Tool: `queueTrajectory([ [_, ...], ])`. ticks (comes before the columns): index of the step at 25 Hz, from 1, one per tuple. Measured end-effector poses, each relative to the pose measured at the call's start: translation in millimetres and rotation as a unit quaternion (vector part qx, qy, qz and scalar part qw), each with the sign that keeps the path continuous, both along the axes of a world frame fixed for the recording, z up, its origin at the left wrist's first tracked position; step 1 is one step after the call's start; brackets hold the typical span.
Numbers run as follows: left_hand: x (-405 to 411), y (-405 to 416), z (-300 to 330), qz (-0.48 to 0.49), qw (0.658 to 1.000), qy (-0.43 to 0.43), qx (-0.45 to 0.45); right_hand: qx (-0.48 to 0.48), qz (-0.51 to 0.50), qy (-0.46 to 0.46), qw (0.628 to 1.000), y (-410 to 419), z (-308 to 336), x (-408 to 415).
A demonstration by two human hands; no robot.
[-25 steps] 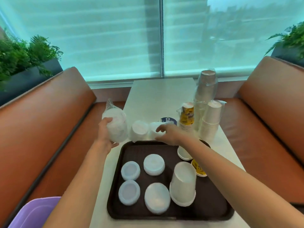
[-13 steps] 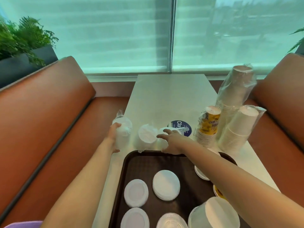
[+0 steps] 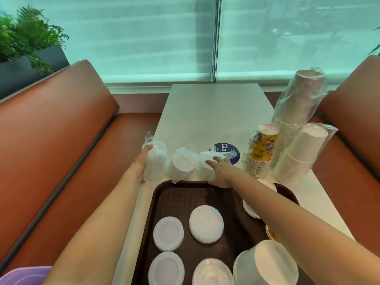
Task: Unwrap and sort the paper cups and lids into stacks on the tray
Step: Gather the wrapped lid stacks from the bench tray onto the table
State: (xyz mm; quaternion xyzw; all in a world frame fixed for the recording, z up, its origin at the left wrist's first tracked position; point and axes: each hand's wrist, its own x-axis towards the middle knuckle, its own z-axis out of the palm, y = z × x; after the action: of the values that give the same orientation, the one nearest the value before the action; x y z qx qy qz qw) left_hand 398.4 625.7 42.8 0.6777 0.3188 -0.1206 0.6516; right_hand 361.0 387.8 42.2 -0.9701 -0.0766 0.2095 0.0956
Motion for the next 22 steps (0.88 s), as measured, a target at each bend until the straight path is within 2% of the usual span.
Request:
queueTrajectory([
  [2,-11.4,-1.1,11.3,0.085,0.994,-0.073,0.009,0.054,-0.024,-0.045,0.997,-2.6,15.5,-8.7],
  [4,-30.3,-8.8,29.6,0.154,0.972,-0.162,0.076,0.111,-0.046,-0.079,0.99,-5.7,32.3,-22.5],
  [6,-52.5,-25.8,47.9,0.15,0.954,-0.228,0.126,0.168,-0.056,-0.093,0.98,-9.9,47.3,-41.0],
  [10,-129.3,-95.2,96.3,-0.012,0.953,-0.294,0.073,0.257,-0.087,-0.13,0.954,-40.5,77.8,-101.5],
  [14,-212.5,-185.4,135.3,-0.179,0.929,-0.319,0.05,0.309,-0.164,-0.147,0.925,-102.5,88.6,-163.5],
  [18,-275.9,-271.4,131.8,-0.275,0.918,-0.287,0.001,0.296,-0.217,-0.173,0.914,-182.0,80.6,-219.1],
  [22,-318.5,-355.4,92.0,-0.339,0.916,-0.214,-0.023,0.307,-0.291,-0.165,0.891,-279.9,48.8,-276.1],
])
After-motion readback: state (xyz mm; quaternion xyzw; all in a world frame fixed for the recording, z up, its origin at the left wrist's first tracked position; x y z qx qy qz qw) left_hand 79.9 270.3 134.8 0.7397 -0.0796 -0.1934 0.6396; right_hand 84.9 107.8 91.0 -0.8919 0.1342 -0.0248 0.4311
